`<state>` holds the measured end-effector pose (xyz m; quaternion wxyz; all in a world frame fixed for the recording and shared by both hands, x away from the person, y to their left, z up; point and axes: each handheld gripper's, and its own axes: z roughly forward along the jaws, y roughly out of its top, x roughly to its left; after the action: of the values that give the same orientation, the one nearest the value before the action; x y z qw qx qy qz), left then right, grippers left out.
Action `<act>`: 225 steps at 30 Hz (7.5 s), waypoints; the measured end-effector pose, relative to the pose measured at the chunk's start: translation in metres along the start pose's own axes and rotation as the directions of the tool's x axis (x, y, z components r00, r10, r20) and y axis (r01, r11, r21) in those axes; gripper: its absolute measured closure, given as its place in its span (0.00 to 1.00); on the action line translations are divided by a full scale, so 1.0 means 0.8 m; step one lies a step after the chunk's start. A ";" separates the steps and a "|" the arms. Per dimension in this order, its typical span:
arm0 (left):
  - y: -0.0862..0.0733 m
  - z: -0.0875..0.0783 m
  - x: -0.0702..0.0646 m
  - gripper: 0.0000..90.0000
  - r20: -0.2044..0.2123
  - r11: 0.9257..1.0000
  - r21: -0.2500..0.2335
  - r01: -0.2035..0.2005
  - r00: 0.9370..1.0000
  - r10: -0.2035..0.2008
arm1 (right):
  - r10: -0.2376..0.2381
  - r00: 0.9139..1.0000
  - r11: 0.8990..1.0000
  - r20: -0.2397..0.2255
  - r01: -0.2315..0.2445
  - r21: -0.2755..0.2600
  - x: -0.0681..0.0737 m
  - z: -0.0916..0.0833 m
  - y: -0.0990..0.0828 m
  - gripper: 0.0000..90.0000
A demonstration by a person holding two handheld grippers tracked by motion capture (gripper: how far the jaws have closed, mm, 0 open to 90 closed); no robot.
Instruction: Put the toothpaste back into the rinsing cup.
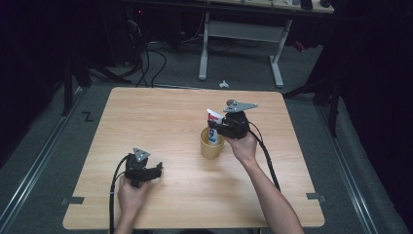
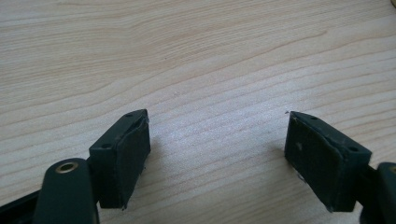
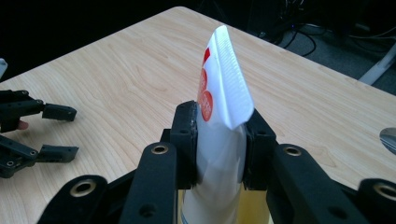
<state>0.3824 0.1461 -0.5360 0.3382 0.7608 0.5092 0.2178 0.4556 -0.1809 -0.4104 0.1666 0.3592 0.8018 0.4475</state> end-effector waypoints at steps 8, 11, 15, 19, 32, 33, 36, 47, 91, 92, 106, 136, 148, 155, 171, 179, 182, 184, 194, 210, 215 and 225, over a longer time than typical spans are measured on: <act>0.000 0.000 0.000 0.25 0.000 1.000 -0.001 0.000 1.000 0.000 | -0.014 1.000 1.000 0.008 0.014 0.022 0.002 0.003 -0.004 0.79; 0.000 0.000 0.000 0.25 0.000 1.000 0.000 0.000 1.000 0.000 | -0.011 1.000 1.000 0.007 0.011 0.024 0.002 0.004 -0.005 0.79; 0.000 0.000 0.000 0.25 0.000 1.000 0.000 0.000 1.000 0.000 | -0.010 1.000 0.999 0.010 0.010 0.033 0.001 0.007 -0.008 0.79; 0.000 0.000 0.000 0.25 0.000 1.000 -0.001 0.000 1.000 0.000 | -0.011 1.000 0.999 0.007 0.011 0.034 0.002 0.009 -0.010 0.79; 0.000 0.000 0.000 0.25 0.000 1.000 -0.001 0.000 1.000 0.000 | -0.017 1.000 0.999 0.010 0.016 0.050 0.007 0.019 -0.016 0.79; 0.000 0.000 0.000 0.25 0.000 1.000 0.000 0.000 1.000 0.000 | -0.016 1.000 0.999 0.010 0.016 0.051 0.007 0.020 -0.016 0.79; 0.000 0.000 0.000 0.25 0.000 1.000 -0.001 0.000 1.000 0.000 | -0.016 1.000 0.998 0.015 0.015 0.055 0.006 0.021 -0.019 0.79; 0.000 0.000 0.000 0.25 0.000 1.000 0.000 0.000 1.000 0.000 | -0.026 1.000 0.998 0.018 0.025 0.063 0.007 0.023 -0.025 0.79; 0.000 0.000 0.000 0.25 0.000 1.000 0.000 0.000 1.000 0.000 | -0.006 1.000 0.998 -0.010 0.007 0.056 0.006 0.009 -0.036 0.52; 0.000 0.000 0.000 0.25 0.000 1.000 0.000 0.000 1.000 0.000 | -0.008 1.000 0.998 -0.004 0.008 0.055 0.005 0.009 -0.036 0.51; 0.000 0.000 0.000 0.25 0.000 1.000 0.000 0.000 1.000 0.000 | -0.028 0.999 1.000 0.025 0.027 0.016 0.011 -0.007 -0.036 0.47; 0.000 0.000 0.000 0.25 0.001 1.000 0.001 -0.001 1.000 0.001 | -0.011 0.999 0.999 0.045 0.012 -0.030 0.008 -0.045 -0.053 0.49; 0.000 0.000 0.000 0.25 0.001 1.000 0.001 -0.001 1.000 0.001 | 0.007 0.999 0.999 0.045 -0.005 -0.051 0.001 -0.063 -0.062 0.52; 0.000 0.000 0.000 0.25 0.001 1.000 0.001 -0.001 1.000 0.001 | 0.021 0.999 0.996 0.042 -0.017 -0.083 -0.004 -0.078 -0.064 0.52; 0.000 0.000 0.000 0.25 0.001 1.000 0.001 -0.001 1.000 0.001 | 0.041 0.997 0.995 0.059 -0.035 -0.098 -0.011 -0.090 -0.072 0.52; 0.000 0.000 0.000 0.25 0.001 1.000 0.001 -0.001 1.000 0.001 | 0.045 0.997 0.994 0.064 -0.039 -0.099 -0.014 -0.095 -0.076 0.52; 0.000 0.000 0.000 0.25 0.001 1.000 0.001 0.000 1.000 0.000 | 0.050 0.997 0.994 0.066 -0.044 -0.102 -0.015 -0.096 -0.078 0.52; 0.000 0.000 0.000 0.25 0.001 1.000 0.001 -0.001 1.000 0.001 | 0.056 0.996 0.993 0.066 -0.049 -0.106 -0.016 -0.098 -0.079 0.52; 0.000 0.000 0.000 0.25 0.000 1.000 0.000 -0.001 1.000 0.001 | 0.068 0.995 0.992 0.072 -0.060 -0.112 -0.021 -0.103 -0.082 0.52; 0.000 0.000 0.000 0.25 0.001 1.000 0.001 0.000 1.000 0.000 | 0.092 0.991 0.989 0.095 -0.080 -0.126 -0.029 -0.120 -0.090 0.53; 0.000 0.000 0.000 0.25 0.000 1.000 0.000 0.000 1.000 0.000 | 0.102 0.989 0.988 0.104 -0.088 -0.126 -0.031 -0.123 -0.094 0.53; 0.000 0.001 -0.001 0.25 -0.001 1.000 -0.001 0.000 1.000 0.000 | 0.131 0.984 0.984 0.120 -0.113 -0.141 -0.037 -0.132 -0.103 0.54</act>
<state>0.3828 0.1454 -0.5361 0.3385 0.7604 0.5094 0.2186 0.3784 -0.2938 -0.4236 0.2138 0.4239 0.7342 0.4853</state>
